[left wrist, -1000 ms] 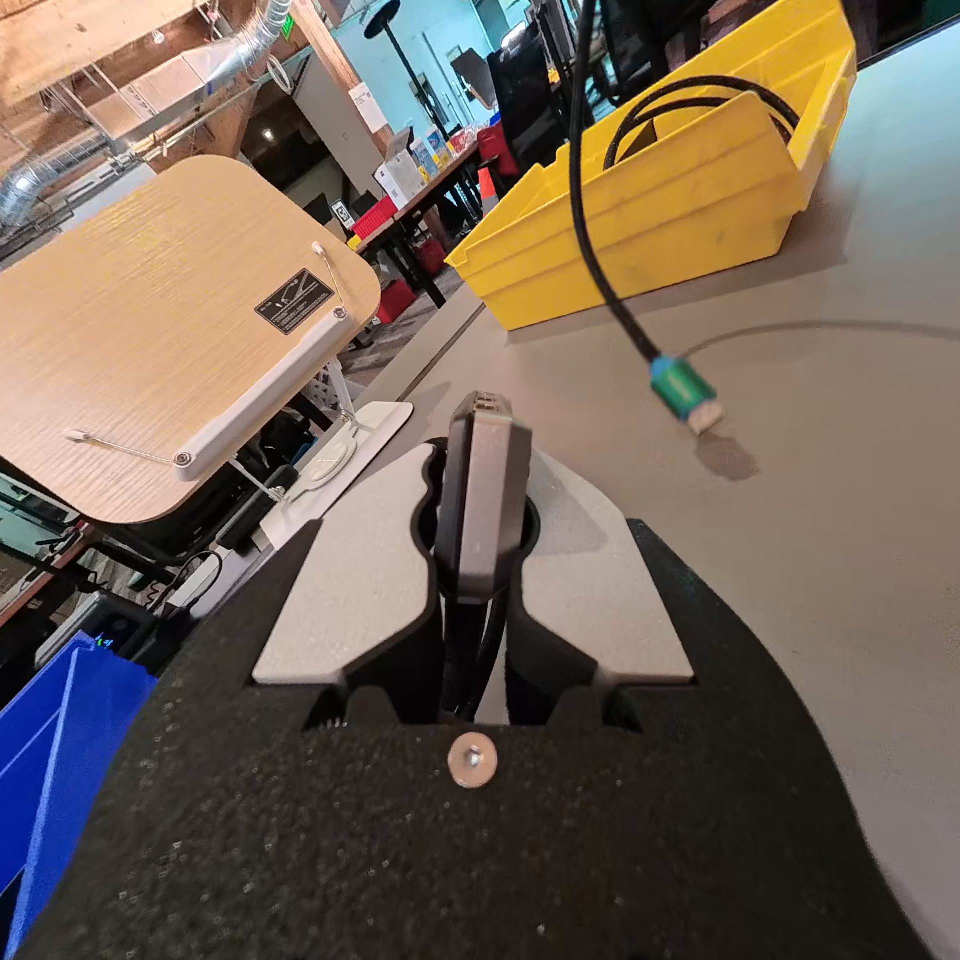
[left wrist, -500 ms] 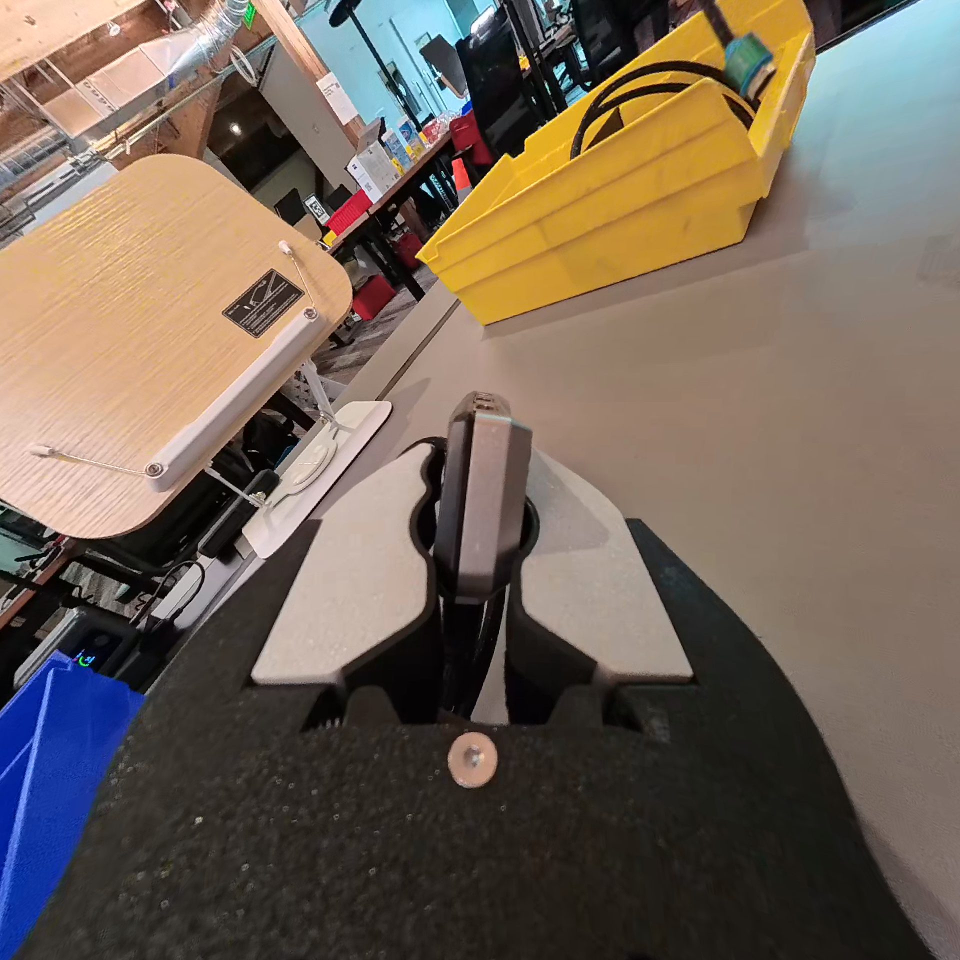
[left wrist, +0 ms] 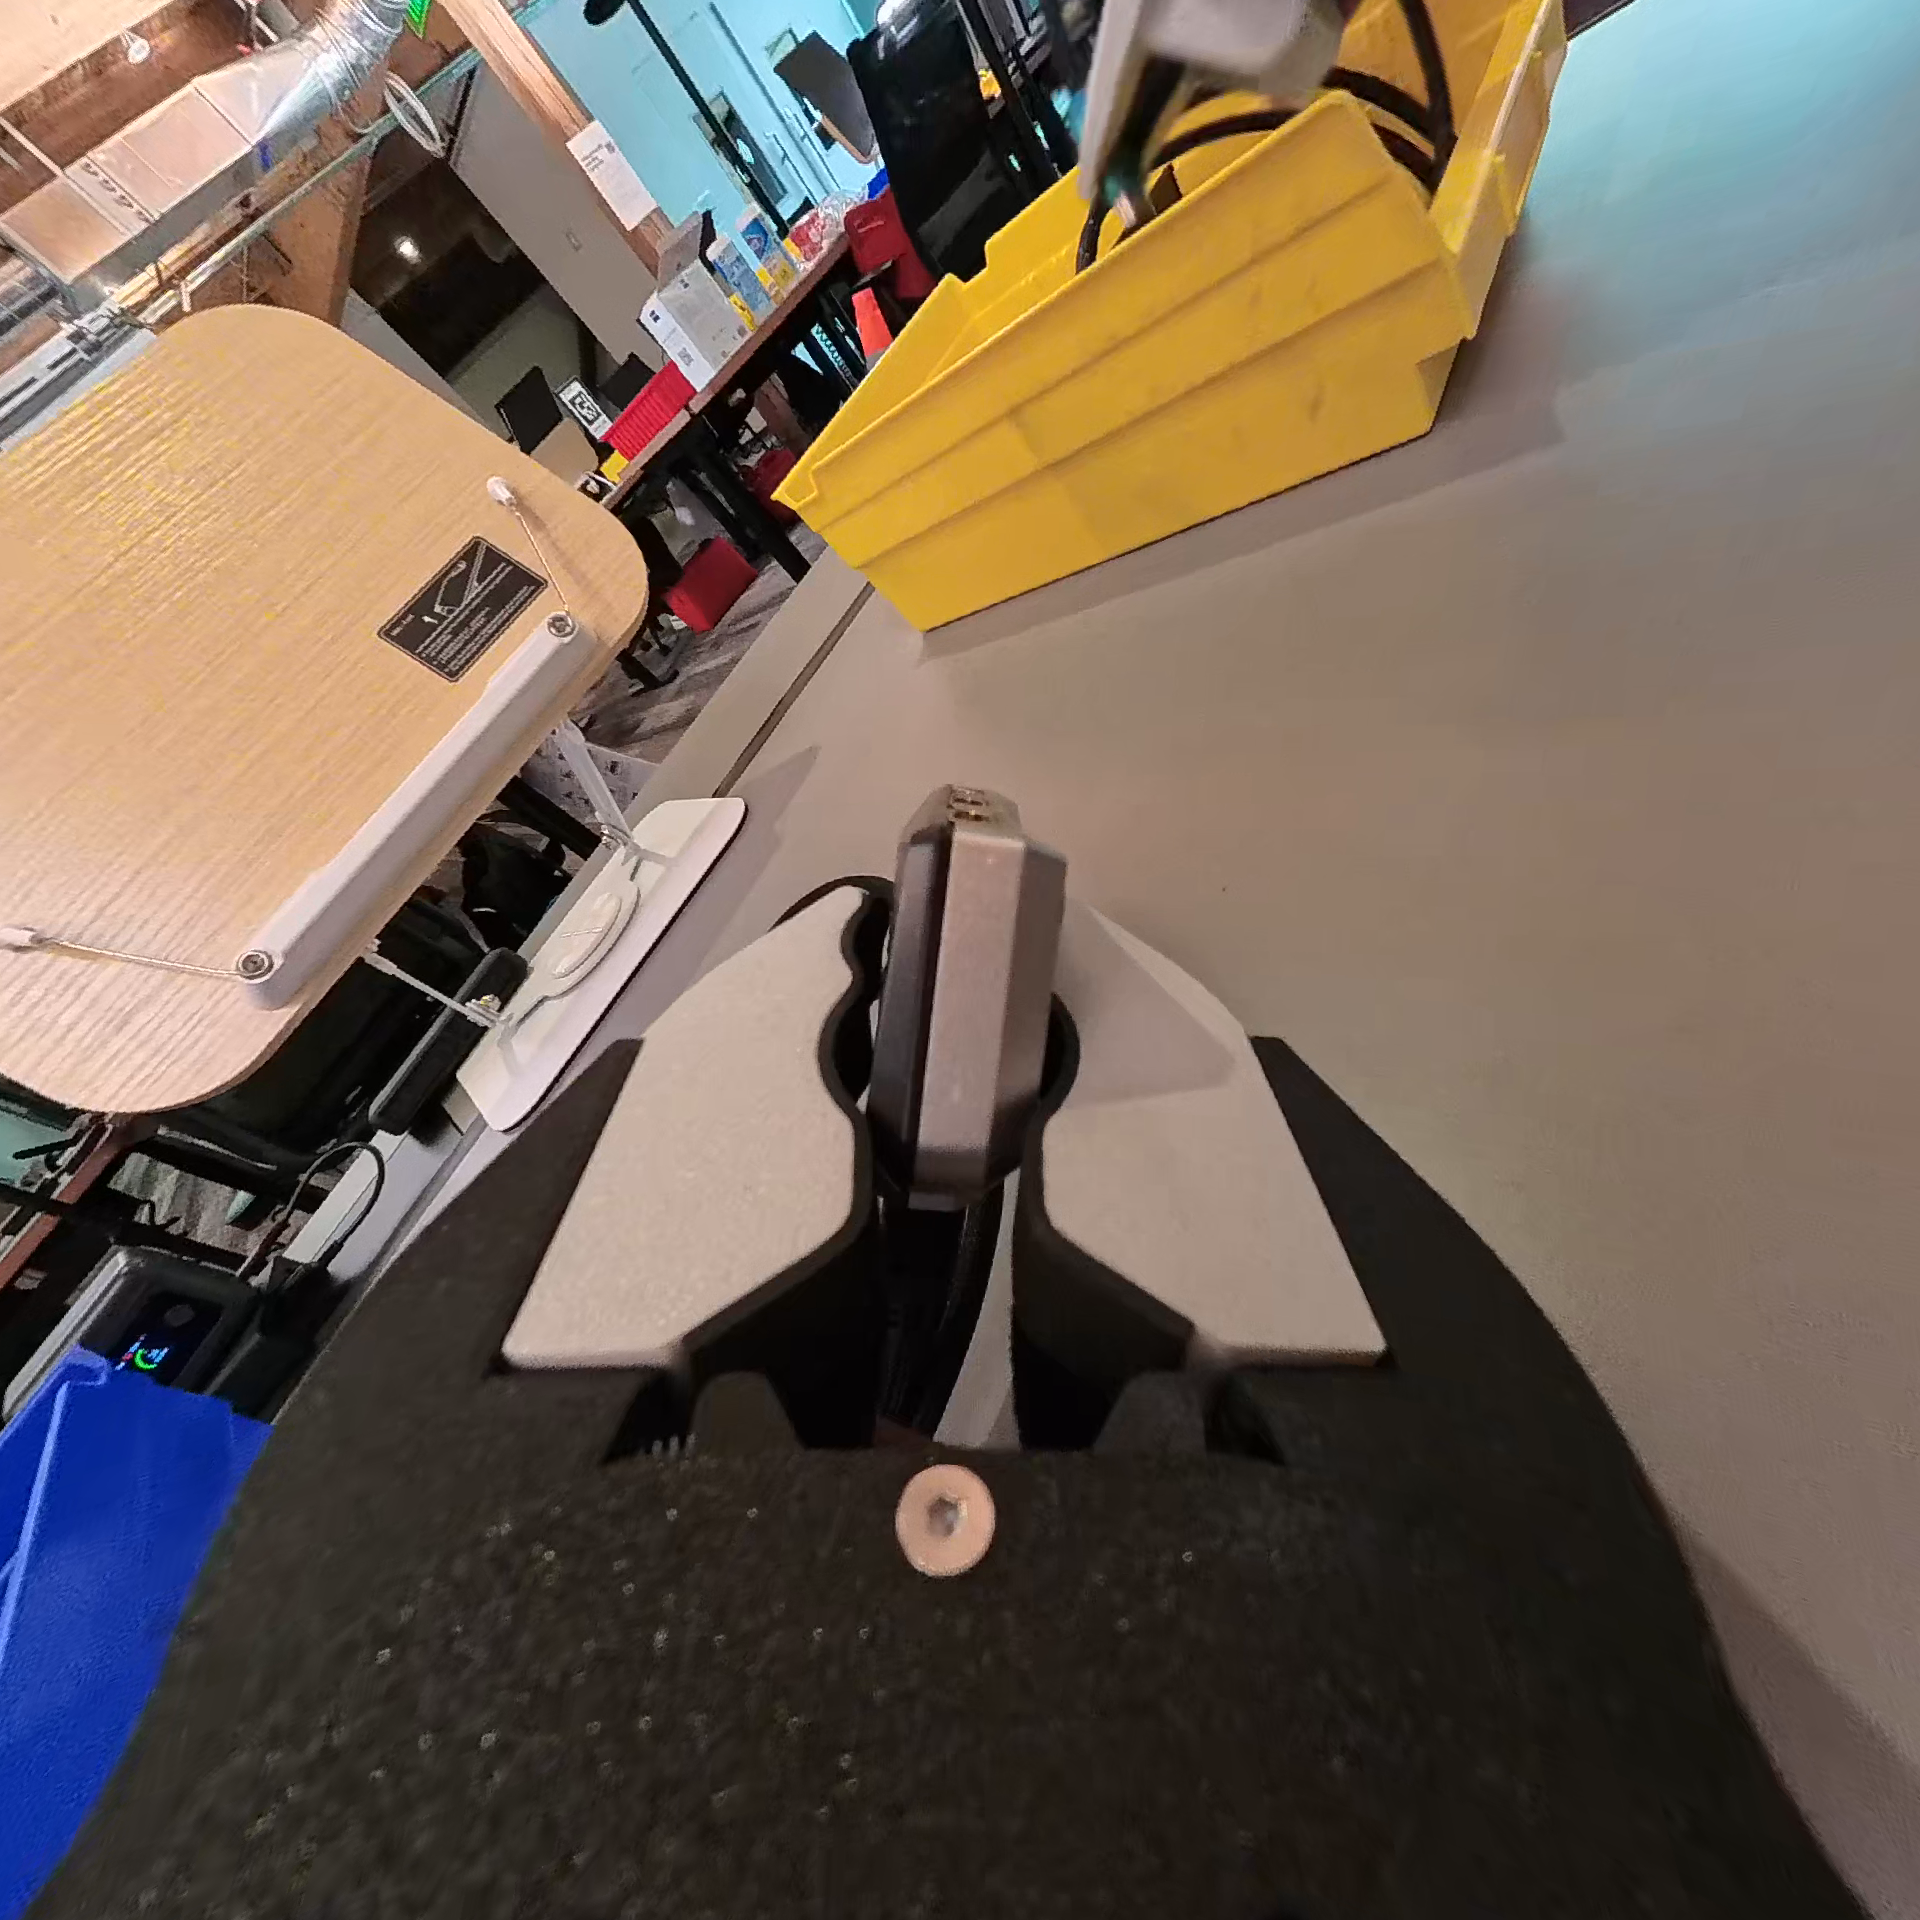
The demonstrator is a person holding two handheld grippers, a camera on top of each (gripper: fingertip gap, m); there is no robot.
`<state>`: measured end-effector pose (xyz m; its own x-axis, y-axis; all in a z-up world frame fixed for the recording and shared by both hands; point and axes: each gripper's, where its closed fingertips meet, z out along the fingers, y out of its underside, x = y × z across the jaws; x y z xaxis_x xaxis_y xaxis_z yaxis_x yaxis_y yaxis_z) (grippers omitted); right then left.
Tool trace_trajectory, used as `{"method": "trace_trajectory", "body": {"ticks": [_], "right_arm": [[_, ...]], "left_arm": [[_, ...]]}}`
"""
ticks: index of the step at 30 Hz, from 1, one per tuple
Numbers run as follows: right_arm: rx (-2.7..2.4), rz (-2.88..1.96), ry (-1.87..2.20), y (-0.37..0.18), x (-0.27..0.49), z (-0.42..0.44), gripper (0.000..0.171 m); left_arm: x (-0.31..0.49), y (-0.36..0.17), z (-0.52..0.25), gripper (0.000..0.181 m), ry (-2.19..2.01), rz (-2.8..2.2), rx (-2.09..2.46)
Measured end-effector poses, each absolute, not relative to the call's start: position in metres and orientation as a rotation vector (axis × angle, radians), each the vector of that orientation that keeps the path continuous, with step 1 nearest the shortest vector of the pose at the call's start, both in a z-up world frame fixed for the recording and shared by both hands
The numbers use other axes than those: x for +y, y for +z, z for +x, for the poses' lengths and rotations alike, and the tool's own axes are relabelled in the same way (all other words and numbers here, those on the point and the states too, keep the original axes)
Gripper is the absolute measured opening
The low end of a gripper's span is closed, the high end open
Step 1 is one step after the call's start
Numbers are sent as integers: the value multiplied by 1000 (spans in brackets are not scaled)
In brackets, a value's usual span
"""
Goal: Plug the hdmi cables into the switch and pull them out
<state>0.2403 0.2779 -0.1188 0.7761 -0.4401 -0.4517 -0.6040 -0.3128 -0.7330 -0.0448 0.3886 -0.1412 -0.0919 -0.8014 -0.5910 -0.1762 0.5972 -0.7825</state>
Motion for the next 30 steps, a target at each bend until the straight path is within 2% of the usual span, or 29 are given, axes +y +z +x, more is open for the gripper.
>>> {"method": "trace_trajectory", "body": {"ticks": [4, 8, 14, 16, 19, 21, 26, 30], "right_arm": [[782, -2197, -29, -162, 278, 250, 19], [815, -2331, -12, -188, 285, 242, 29], [768, -2160, -81, -138, 270, 241, 54], [670, -2017, -108, -103, 265, 228, 54], [317, -1770, -25, -48, 278, 167, 55], [51, -1683, 60, -32, 292, 109, 55], [-419, -1559, 359, -36, 329, -29, 54], [-579, -1661, 468, -61, 359, -85, 55]], "left_arm": [[388, -143, -45, 24, -641, -833, 1617], [386, -145, -44, 25, -631, -824, 1628], [389, -139, -47, 24, -665, -829, 1607], [390, -131, -49, 24, -731, -833, 1585], [386, -102, -60, 24, -998, -784, 1529], [386, -82, -69, 24, -1207, -804, 1488], [379, -48, -90, 23, -1704, -854, 1394], [374, -41, -95, 23, -1867, -866, 1367]]}}
